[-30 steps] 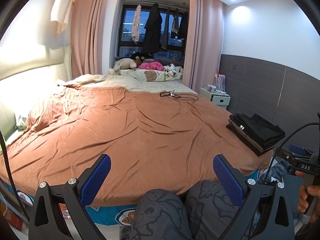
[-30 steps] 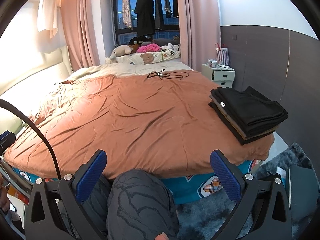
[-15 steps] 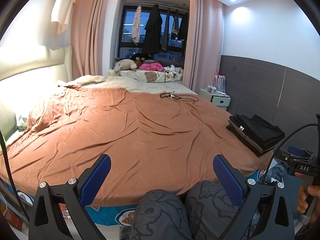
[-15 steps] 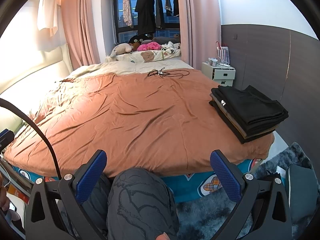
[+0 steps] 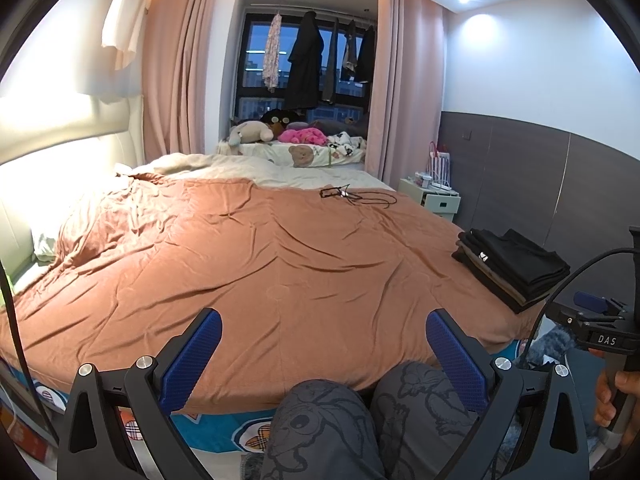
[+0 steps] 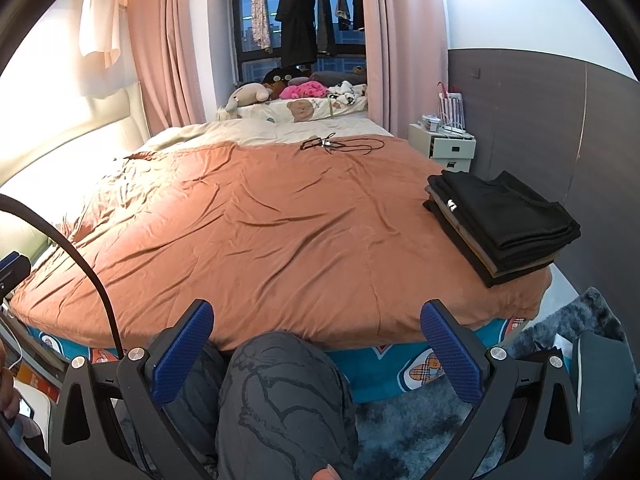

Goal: Fold small clothes

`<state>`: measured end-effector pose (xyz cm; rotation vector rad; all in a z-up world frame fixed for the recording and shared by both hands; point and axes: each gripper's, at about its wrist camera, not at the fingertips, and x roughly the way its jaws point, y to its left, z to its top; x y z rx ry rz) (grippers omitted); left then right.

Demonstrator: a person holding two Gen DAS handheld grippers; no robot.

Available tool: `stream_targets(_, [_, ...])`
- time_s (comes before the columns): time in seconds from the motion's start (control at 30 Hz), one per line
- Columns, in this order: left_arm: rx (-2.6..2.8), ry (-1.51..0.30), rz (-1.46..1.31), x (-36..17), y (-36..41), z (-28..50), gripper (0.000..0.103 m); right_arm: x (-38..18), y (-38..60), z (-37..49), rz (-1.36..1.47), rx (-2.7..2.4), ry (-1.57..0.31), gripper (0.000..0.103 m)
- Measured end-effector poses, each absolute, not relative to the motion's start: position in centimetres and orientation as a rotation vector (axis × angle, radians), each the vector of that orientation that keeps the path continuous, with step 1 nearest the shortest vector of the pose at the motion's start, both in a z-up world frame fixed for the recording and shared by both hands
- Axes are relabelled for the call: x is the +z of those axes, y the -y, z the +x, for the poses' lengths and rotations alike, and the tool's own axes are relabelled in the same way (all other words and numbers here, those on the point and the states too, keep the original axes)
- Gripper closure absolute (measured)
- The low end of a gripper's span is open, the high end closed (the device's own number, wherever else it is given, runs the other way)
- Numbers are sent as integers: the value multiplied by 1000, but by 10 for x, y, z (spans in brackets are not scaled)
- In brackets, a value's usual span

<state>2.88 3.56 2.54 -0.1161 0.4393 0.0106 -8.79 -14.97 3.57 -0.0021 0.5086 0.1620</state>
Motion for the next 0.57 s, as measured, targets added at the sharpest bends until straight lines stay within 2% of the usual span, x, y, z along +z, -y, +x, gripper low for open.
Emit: stream_targets(0.57, [7,-423,-109,36,-33,25,0,36,153,-89,-3,167,-502,0])
